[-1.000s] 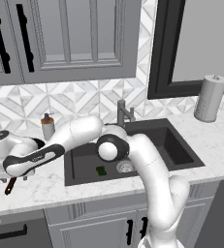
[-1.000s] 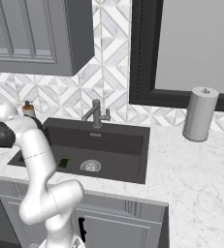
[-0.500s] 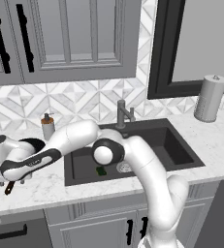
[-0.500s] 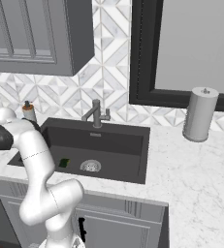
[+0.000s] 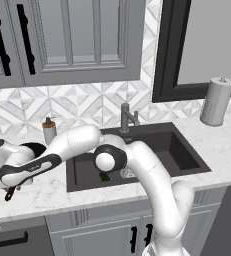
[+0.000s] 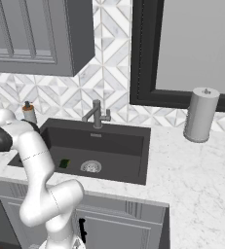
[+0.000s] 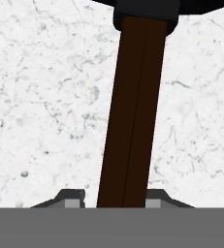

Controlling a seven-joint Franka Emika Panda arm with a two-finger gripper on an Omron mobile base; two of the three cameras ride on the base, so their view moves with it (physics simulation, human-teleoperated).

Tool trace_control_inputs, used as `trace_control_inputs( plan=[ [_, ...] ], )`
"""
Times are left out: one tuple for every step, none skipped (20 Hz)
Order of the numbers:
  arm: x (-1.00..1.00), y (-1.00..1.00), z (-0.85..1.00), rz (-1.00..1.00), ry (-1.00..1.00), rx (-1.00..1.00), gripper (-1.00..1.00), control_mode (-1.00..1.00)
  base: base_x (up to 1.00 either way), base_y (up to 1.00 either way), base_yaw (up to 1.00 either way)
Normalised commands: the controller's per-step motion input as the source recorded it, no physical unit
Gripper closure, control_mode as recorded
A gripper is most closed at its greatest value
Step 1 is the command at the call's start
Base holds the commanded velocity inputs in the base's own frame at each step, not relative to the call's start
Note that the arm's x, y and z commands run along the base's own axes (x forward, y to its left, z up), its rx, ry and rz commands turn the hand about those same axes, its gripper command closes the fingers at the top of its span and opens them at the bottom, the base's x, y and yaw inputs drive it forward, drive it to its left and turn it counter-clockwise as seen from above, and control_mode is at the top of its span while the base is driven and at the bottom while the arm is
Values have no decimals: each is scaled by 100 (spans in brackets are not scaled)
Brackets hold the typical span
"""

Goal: Pick the pan and sponge and place them into the sink. Then turn on the water.

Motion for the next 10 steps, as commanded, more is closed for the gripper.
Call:
trace_control_inputs(
  plan=[
    [0,-11,-12,0,0,0,100,-100,0,0,0],
    [0,-10,-11,0,1,0,100,-100,0,0,0],
    [5,-17,-7,0,5,0,100,-100,0,0,0],
    [7,-20,-1,0,6,0,100,-100,0,0,0],
    [11,-22,0,0,4,0,100,-100,0,0,0],
    [5,-24,0,0,1,2,100,-100,0,0,0],
    [0,-22,0,0,2,0,100,-100,0,0,0],
    [0,-17,-2,0,1,0,100,-100,0,0,0],
    [0,0,-12,0,0,-3,100,-100,0,0,0],
    [-4,-1,0,0,0,0,100,-100,0,0,0]
  ],
)
